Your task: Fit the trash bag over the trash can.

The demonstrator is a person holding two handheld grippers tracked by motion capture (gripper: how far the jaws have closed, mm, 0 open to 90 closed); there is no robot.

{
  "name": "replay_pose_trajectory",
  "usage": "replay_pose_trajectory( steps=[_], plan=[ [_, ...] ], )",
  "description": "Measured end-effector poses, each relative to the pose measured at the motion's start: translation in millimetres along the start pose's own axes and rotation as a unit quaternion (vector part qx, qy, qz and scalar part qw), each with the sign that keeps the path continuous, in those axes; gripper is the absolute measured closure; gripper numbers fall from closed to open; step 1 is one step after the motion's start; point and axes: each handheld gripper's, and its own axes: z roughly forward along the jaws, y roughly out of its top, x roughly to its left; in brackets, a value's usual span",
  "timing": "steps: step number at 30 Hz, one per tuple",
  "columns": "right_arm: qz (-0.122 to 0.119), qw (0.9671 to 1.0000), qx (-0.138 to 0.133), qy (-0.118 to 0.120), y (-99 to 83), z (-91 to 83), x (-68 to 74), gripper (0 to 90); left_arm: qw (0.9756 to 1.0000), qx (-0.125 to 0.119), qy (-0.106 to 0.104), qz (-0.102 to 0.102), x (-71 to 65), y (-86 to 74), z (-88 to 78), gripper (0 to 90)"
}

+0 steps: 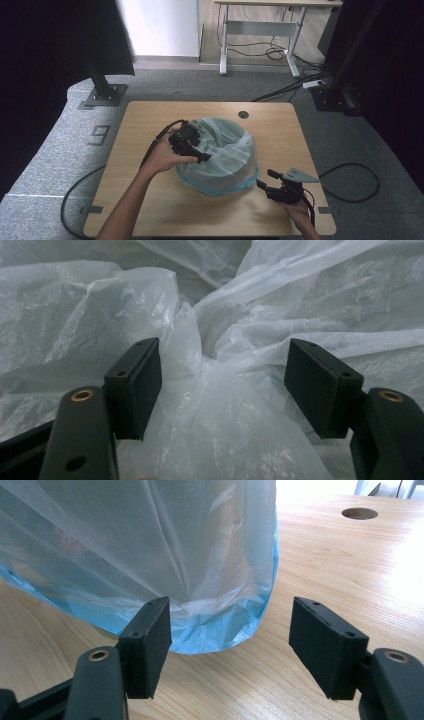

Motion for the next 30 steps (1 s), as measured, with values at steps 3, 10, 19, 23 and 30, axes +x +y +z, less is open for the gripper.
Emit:
replay_pose_trajectory(
  steps=[3, 10, 19, 23, 30],
  plan=[
    [-0.001, 1.0000, 0.002, 0.000, -0.2, 0.4, 0.3, 32.4, 1.0000, 0.007, 0.003, 0.000, 0.3, 0.9, 1.9, 30.5],
    [0.000, 1.0000, 0.003, -0.001, -0.3, 0.3, -0.4, 32.4, 0.9996, -0.028, 0.001, -0.002, 0.4, 2.4, -11.9, 30.7],
    [0.002, 1.0000, 0.003, 0.000, 0.1, 0.9, -1.8, 32.4, 0.9977, -0.066, -0.012, -0.007, 4.7, 22.0, -22.6, 30.7],
    [0.003, 1.0000, -0.001, 0.000, 1.1, -1.5, -1.9, 32.4, 0.9976, -0.066, -0.024, -0.003, 3.4, 36.8, -14.7, 30.6],
    [0.013, 0.9999, -0.008, 0.004, 1.7, -3.7, -1.9, 32.4, 0.9981, -0.047, -0.038, 0.011, -2.2, 66.7, 6.7, 30.5]
  ],
)
